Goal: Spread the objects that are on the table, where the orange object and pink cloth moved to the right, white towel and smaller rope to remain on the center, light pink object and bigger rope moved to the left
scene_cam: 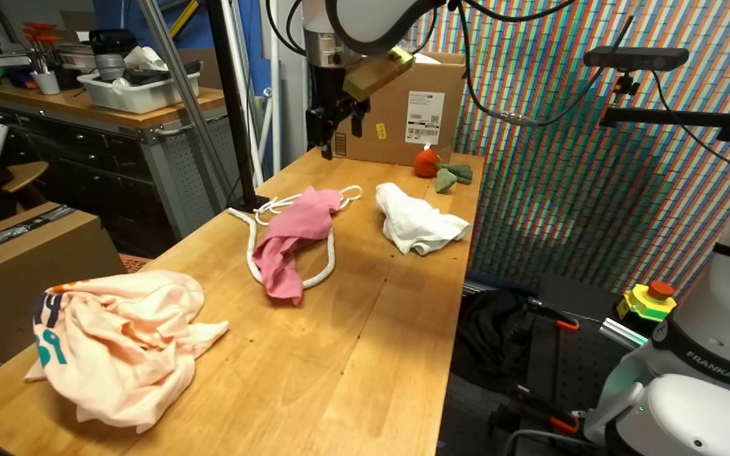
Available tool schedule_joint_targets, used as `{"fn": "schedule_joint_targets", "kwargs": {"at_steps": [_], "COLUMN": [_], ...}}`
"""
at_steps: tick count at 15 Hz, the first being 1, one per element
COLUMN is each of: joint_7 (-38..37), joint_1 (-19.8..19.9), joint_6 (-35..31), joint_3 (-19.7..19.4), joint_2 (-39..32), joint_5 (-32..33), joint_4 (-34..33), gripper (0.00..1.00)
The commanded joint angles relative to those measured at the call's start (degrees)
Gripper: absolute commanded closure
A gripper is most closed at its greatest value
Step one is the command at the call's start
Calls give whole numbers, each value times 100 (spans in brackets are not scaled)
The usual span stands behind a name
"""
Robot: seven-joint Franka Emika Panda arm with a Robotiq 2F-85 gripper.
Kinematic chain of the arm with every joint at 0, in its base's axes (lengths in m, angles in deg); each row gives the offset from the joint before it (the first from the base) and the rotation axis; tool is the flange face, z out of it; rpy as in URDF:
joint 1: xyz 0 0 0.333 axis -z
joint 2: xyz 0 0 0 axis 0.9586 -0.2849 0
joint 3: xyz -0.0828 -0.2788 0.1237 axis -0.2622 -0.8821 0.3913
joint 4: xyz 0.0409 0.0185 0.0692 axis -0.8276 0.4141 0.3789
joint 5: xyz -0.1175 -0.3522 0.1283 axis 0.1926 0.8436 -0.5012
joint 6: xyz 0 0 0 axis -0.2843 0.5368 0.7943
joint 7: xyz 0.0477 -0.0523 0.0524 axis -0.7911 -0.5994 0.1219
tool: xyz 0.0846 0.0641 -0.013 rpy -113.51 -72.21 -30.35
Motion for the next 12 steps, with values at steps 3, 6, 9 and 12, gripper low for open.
{"fn": "schedule_joint_targets", "kwargs": {"at_steps": [3,6,9,12], "joint_7": [1752,2505,2921,2830], "joint_1": [-19,4,-20,-173], "joint_6": [187,185,271,579], "joint_3": [188,299,348,275], "joint_2": [-617,-906,-1214,-1575], "joint_5": [-398,-639,-740,-514], "joint_4": [-787,-1041,-1331,-1698], "gripper": [0,0,0,0]}}
